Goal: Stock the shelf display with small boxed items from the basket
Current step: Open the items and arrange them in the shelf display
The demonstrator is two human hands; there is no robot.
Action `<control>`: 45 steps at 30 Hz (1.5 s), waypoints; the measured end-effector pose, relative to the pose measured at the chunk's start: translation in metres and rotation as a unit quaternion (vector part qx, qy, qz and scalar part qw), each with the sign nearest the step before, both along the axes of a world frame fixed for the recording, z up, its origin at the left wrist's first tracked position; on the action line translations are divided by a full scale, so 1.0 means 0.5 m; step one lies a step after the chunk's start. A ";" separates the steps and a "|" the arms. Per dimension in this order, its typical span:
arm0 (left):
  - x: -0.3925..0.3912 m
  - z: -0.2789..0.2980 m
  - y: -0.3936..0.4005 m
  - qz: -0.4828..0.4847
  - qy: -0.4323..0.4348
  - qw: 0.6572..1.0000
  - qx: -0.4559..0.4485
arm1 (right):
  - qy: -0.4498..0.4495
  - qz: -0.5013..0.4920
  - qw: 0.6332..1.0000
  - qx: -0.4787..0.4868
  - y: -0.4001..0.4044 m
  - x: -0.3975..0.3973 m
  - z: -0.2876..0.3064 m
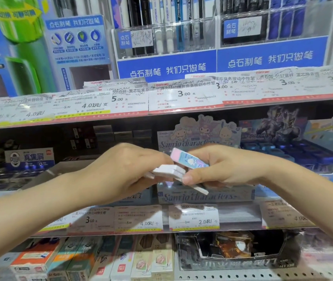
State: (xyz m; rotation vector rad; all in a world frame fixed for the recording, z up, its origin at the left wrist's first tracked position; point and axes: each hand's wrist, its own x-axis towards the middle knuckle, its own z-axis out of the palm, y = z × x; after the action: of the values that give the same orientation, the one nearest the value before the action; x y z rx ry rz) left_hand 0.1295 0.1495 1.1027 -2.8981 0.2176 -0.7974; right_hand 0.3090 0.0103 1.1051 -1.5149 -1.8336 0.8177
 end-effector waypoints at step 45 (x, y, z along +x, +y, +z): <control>0.001 -0.012 0.036 0.077 0.090 0.992 -0.033 | -0.286 -0.177 0.899 0.282 0.052 -0.005 -0.072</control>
State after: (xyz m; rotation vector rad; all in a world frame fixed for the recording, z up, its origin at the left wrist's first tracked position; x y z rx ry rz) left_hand 0.1303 0.1674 1.0968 -3.0049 -0.0168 -0.5284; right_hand 0.3068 0.0362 1.0692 -1.7012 -1.8546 -0.3621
